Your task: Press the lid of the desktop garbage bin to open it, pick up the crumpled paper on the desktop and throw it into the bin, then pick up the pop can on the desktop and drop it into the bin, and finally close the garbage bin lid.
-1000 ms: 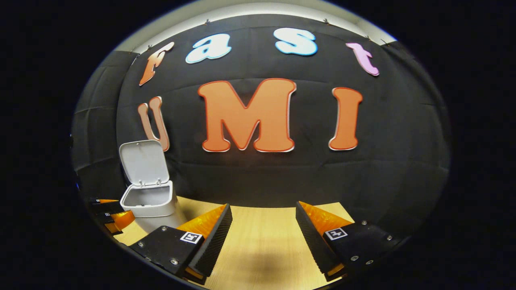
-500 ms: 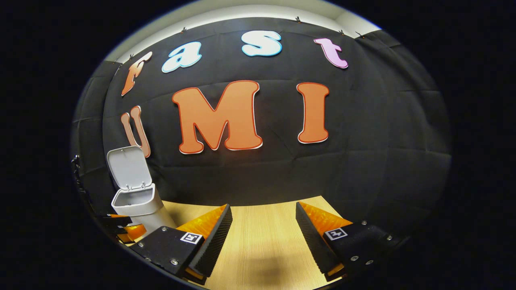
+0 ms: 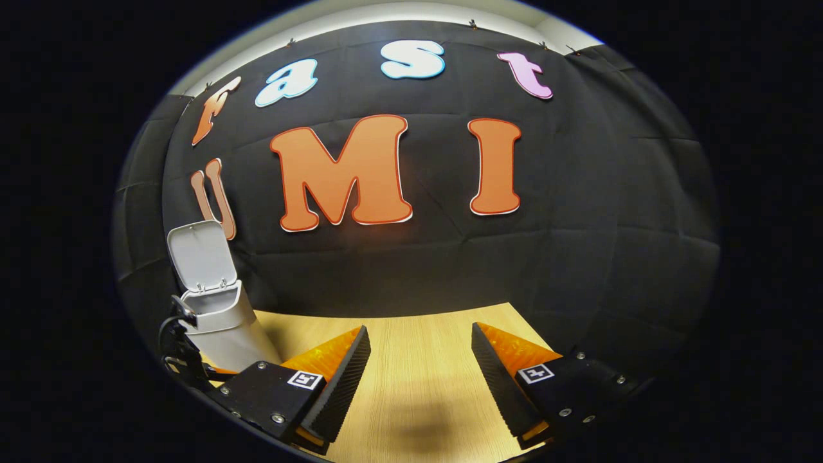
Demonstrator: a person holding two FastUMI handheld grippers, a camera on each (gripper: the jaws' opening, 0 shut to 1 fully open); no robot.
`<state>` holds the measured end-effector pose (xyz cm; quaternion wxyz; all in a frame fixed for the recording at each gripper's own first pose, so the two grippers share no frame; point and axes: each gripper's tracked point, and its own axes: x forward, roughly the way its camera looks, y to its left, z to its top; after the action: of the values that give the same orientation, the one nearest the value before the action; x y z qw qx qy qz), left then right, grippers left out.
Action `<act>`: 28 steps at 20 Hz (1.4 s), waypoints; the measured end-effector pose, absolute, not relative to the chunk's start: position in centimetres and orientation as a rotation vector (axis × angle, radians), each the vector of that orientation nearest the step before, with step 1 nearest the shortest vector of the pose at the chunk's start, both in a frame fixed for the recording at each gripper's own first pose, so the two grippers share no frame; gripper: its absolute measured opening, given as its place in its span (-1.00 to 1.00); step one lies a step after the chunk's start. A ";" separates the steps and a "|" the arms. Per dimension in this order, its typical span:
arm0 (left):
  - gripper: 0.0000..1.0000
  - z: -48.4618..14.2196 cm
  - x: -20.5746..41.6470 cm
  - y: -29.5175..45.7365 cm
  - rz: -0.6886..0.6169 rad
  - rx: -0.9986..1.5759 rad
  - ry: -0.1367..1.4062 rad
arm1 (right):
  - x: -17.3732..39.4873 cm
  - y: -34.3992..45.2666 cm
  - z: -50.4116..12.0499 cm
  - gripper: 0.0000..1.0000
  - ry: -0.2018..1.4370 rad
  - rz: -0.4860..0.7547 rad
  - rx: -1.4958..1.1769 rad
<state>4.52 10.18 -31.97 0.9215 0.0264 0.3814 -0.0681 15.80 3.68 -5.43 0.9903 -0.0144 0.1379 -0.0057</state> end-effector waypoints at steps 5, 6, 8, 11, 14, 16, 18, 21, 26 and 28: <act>0.98 -33.1 5.1 8.8 -0.170 0.007 0.802 | 15.8 2.9 -6.7 0.89 0.307 -0.022 -0.025; 0.99 -33.2 5.4 8.9 -0.168 0.015 0.803 | 15.9 2.8 -6.9 0.89 0.313 -0.022 -0.023; 0.99 -33.2 5.4 8.4 -0.175 0.034 0.810 | 16.0 2.4 -7.1 0.89 0.319 -0.025 -0.017; 0.99 -33.6 5.0 8.5 -0.164 0.031 0.830 | 16.4 2.0 -7.3 0.89 0.325 -0.029 -0.004; 0.99 -33.8 4.7 8.8 -0.154 0.015 0.838 | 16.5 1.9 -7.4 0.89 0.325 -0.029 0.004; 0.98 -33.4 4.7 8.8 -0.158 0.026 0.828 | 16.7 1.8 -7.6 0.88 0.326 -0.029 0.007; 0.98 -33.5 4.7 8.8 -0.157 0.036 0.829 | 16.7 1.8 -7.7 0.88 0.331 -0.027 0.016; 0.98 -33.9 4.7 9.2 -0.148 0.019 0.839 | 16.7 2.0 -7.8 0.88 0.333 -0.027 0.026; 0.99 -34.8 4.0 9.8 -0.127 -0.012 0.868 | 16.6 1.9 -8.1 0.88 0.342 -0.033 0.036; 0.97 -35.1 3.8 10.1 -0.124 -0.005 0.876 | 16.6 1.8 -8.2 0.88 0.344 -0.034 0.044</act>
<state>3.80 10.12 -35.09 0.9038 -0.0022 0.4237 -0.0598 16.58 1.83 -8.21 0.9849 0.0218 0.1712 -0.0168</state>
